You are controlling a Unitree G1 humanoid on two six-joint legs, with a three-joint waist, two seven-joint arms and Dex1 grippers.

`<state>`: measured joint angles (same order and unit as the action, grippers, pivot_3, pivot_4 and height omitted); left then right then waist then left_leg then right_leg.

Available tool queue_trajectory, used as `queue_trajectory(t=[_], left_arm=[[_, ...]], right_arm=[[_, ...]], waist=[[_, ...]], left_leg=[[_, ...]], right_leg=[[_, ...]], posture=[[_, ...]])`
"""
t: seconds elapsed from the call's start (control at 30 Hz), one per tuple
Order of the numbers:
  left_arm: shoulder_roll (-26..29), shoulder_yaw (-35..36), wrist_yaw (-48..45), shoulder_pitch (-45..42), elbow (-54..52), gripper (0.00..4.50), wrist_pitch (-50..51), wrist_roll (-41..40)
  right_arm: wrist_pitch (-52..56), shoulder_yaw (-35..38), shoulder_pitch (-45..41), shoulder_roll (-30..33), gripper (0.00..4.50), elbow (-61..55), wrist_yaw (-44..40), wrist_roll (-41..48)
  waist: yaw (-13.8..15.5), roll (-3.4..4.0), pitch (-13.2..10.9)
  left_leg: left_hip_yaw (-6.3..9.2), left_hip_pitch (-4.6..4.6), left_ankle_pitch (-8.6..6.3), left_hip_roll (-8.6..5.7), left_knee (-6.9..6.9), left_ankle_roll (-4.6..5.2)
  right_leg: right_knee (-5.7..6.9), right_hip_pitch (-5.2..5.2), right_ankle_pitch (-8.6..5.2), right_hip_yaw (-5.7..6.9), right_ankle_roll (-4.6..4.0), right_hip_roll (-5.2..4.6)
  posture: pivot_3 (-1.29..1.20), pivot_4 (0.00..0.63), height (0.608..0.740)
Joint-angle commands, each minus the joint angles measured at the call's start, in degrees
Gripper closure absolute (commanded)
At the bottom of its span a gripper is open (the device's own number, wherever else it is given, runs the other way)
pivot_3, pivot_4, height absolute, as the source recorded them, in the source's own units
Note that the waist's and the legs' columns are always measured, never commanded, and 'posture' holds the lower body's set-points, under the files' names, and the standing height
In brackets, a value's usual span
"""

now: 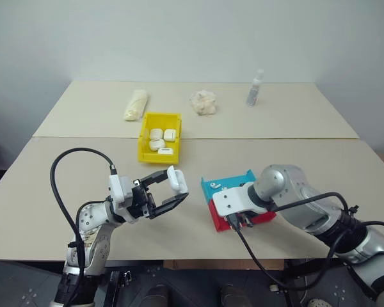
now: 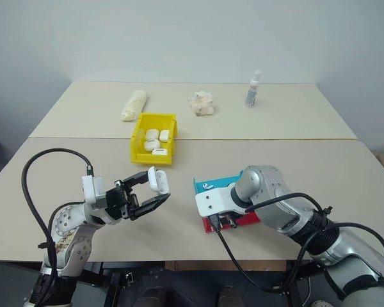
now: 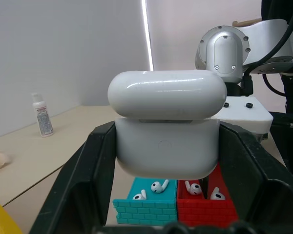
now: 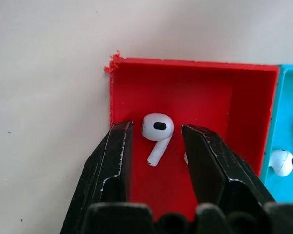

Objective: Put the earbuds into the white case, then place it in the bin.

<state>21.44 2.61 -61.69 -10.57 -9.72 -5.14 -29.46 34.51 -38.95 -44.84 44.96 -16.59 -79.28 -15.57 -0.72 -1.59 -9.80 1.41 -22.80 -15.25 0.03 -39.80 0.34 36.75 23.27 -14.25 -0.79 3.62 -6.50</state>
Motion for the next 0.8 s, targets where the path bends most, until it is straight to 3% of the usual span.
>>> queue_trajectory(t=[0.03,0.63,0.73,0.8], left_arm=[[0.47,0.03,0.4,0.3,-2.3,1.73,-0.86,-0.53],[0.91,-0.33,1.29,0.31,-1.88,1.73,-0.9,-0.02],[1.01,-0.34,1.56,0.33,-1.83,1.73,-0.79,0.11],[1.13,-0.39,1.62,0.32,-1.81,1.73,-0.72,0.14]], right_arm=[[-0.8,0.53,0.05,-0.12,2.53,0.0,0.2,-0.97],[-1.32,0.59,0.31,-0.88,2.53,0.4,-0.57,-1.79],[-1.71,0.55,0.44,-0.83,3.1,0.69,-0.49,-1.99],[-1.92,0.65,0.63,-0.76,3.1,0.53,-0.61,-1.83]], waist=[[0.0,0.0,0.0],[-0.01,0.0,0.0],[-0.01,0.0,0.0],[0.0,0.0,0.0]], left_leg=[[0.0,0.0,0.0,0.0,0.0,0.0],[0.0,0.02,0.0,0.01,0.01,0.0],[0.0,0.02,0.0,0.01,0.01,0.0],[0.0,0.02,0.0,0.01,0.01,0.0]], right_leg=[[0.0,0.0,0.0,0.0,0.0,0.0],[0.0,-0.01,0.0,0.0,0.0,0.01],[0.0,-0.01,0.0,0.0,0.0,0.01],[0.0,-0.01,0.0,0.0,0.0,0.01]], posture=[[0.0,0.15,0.74],[0.0,0.15,0.74],[0.0,0.15,0.74],[0.0,0.15,0.74]])
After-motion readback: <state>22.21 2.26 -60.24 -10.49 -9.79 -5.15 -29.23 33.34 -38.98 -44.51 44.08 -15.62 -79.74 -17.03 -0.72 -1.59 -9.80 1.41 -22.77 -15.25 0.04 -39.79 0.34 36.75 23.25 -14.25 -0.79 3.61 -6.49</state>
